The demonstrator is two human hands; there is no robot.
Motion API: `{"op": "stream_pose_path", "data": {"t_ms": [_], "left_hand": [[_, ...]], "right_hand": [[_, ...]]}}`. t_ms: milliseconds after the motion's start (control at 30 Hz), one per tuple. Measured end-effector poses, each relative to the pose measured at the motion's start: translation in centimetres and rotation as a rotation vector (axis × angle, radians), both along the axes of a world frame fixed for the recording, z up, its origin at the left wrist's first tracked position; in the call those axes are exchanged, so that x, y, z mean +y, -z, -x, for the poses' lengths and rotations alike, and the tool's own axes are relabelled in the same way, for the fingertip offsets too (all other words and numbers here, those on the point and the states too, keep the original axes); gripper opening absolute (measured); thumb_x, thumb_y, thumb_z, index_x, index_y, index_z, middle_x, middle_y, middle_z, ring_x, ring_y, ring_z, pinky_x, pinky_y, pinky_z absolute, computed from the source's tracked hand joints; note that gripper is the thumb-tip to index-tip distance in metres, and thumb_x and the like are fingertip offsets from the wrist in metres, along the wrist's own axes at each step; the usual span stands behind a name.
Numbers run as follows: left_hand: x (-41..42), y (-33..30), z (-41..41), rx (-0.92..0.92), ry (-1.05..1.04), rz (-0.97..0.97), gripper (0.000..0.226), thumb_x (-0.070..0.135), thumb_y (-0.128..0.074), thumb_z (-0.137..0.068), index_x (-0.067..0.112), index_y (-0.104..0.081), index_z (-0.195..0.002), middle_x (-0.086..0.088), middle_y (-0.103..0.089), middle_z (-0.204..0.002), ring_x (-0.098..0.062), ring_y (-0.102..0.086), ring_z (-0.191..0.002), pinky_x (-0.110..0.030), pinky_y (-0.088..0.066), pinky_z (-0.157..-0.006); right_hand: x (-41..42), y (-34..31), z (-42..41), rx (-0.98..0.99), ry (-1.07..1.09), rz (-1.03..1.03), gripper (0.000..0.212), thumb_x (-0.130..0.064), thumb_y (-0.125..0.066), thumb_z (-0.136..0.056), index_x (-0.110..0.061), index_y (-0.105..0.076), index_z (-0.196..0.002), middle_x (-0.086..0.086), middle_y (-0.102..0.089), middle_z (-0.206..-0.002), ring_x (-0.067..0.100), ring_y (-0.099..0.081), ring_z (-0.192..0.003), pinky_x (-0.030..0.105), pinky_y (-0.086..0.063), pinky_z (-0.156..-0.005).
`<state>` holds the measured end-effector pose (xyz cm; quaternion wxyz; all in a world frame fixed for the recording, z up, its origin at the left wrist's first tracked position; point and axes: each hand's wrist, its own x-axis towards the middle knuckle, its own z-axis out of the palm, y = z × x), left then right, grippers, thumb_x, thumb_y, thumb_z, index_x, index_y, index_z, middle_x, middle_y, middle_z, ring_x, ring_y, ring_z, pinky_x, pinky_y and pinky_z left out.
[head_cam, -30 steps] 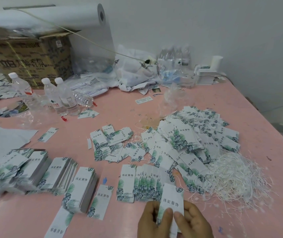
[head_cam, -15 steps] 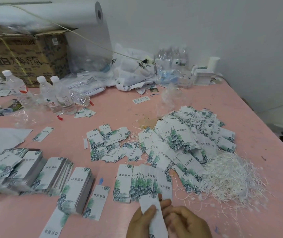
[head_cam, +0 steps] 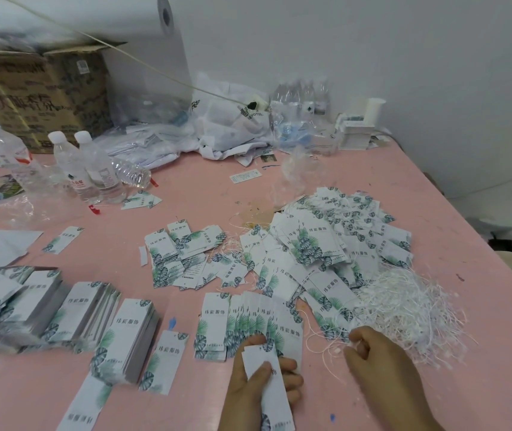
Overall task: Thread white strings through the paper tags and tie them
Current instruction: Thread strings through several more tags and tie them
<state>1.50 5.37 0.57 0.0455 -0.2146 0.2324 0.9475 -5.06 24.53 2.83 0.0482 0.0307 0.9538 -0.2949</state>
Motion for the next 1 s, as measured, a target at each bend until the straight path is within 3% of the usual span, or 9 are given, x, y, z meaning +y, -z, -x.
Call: {"op": "stream_pose_path", "data": {"t_ms": [300, 500, 633, 700, 800, 900, 1000], "left_hand": [[0.4, -0.7, -0.1, -0.022, 0.001, 0.083, 0.031, -0.004, -0.056, -0.073, 0.016, -0.062, -0.096, -0.036, -0.054, -0.082, -0.028, -0.048, -0.064, -0.034, -0.037, -0.056], [0.3, -1.0, -0.1, -0.070, -0.027, 0.042, 0.032, -0.004, -0.050, -0.075, 0.011, -0.057, -0.102, -0.038, -0.055, -0.080, -0.030, -0.050, -0.060, -0.034, -0.037, -0.056], [0.1, -0.6, 0.1, -0.126, -0.042, 0.017, 0.032, -0.007, -0.034, -0.083, 0.011, -0.054, -0.101, -0.036, -0.054, -0.080, -0.028, -0.048, -0.060, -0.033, -0.036, -0.056], [0.2, -0.6, -0.1, -0.112, -0.015, 0.049, 0.030, -0.007, -0.045, -0.076, 0.011, -0.052, -0.100, -0.036, -0.055, -0.080, -0.029, -0.048, -0.057, -0.032, -0.038, -0.054], [0.1, -0.3, -0.2, -0.101, 0.041, 0.172, 0.051, -0.010, -0.047, -0.053, 0.008, -0.046, -0.101, -0.035, -0.057, -0.078, -0.031, -0.051, -0.054, -0.034, -0.043, -0.052], [0.1, 0.2, -0.3, -0.051, 0.081, 0.228, 0.066, -0.008, -0.060, -0.041, 0.006, -0.045, -0.103, -0.031, -0.056, -0.077, -0.033, -0.053, -0.051, -0.037, -0.048, -0.048], [0.1, 0.4, -0.6, 0.010, 0.110, 0.256, 0.067, 0.002, -0.072, -0.040, 0.006, -0.049, -0.103, -0.026, -0.054, -0.074, -0.029, -0.050, -0.054, -0.036, -0.047, -0.051]], "right_hand": [[-1.2, 1.2, 0.0, 0.075, -0.106, -0.067, 0.014, -0.029, -0.064, -0.086, -0.034, -0.056, -0.075, -0.014, -0.057, -0.070, -0.002, -0.052, -0.063, 0.017, -0.036, -0.052], [-1.0, 0.6, -0.1, 0.088, -0.089, 0.012, 0.018, -0.027, -0.060, -0.090, -0.032, -0.052, -0.075, -0.012, -0.058, -0.070, -0.001, -0.054, -0.061, 0.021, -0.043, -0.055], [-0.9, -1.7, -0.6, 0.193, -0.023, 0.245, 0.011, -0.027, -0.061, -0.088, -0.032, -0.057, -0.079, -0.010, -0.064, -0.073, 0.003, -0.059, -0.062, 0.025, -0.048, -0.057], [-1.6, -3.0, -1.2, 0.220, 0.009, 0.426, 0.007, -0.027, -0.063, -0.084, -0.034, -0.061, -0.082, -0.013, -0.067, -0.077, 0.004, -0.061, -0.061, 0.024, -0.050, -0.057], [-3.3, -3.2, -2.2, 0.120, 0.013, 0.700, 0.022, -0.009, -0.067, -0.084, -0.029, -0.065, -0.077, 0.000, -0.072, -0.074, 0.009, -0.063, -0.060, 0.022, -0.051, -0.053], [-4.9, -2.0, -3.3, 0.003, 0.026, 0.813, 0.022, 0.003, -0.068, -0.083, -0.016, -0.067, -0.073, 0.008, -0.071, -0.068, 0.012, -0.060, -0.052, 0.017, -0.048, -0.051], [-6.0, -0.9, -3.8, -0.035, 0.024, 0.939, 0.024, 0.006, -0.068, -0.082, -0.017, -0.071, -0.073, 0.008, -0.073, -0.076, 0.011, -0.062, -0.057, 0.015, -0.050, -0.058]]}}
